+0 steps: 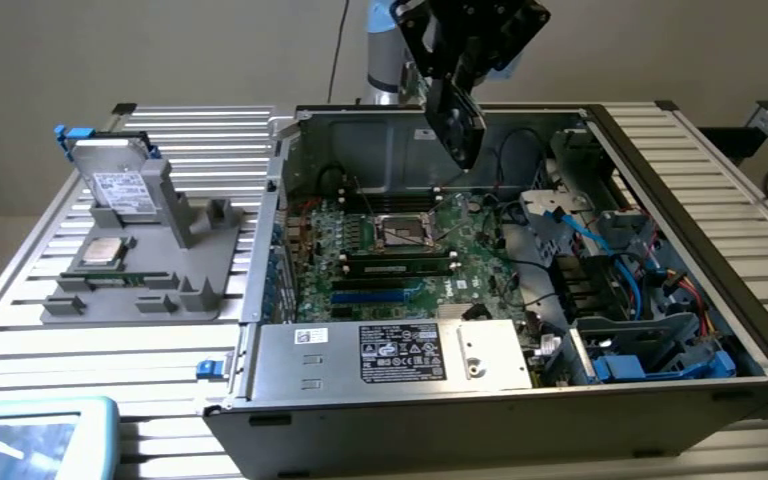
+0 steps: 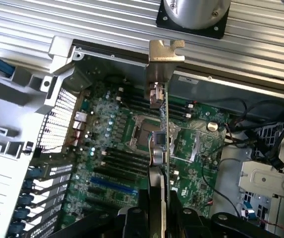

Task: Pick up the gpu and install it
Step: 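Insert the gpu into the slot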

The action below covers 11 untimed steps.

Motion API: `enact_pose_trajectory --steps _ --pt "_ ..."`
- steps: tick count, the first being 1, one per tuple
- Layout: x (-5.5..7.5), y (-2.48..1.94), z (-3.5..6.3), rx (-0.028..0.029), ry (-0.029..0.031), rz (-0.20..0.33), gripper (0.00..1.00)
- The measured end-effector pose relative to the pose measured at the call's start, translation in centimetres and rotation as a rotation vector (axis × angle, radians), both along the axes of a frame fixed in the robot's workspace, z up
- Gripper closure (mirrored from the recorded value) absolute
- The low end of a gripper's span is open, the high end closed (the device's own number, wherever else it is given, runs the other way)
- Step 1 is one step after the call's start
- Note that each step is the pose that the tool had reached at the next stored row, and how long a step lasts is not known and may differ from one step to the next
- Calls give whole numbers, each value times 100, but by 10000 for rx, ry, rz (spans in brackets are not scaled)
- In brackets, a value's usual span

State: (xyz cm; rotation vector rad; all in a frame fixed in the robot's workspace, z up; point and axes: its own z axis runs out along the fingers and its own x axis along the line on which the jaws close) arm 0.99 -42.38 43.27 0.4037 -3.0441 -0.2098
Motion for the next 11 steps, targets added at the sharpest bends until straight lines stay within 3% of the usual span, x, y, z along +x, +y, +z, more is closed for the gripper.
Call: enact_pose_trajectory --steps 11 --pt "0 0 -1 23 0 2006 73"
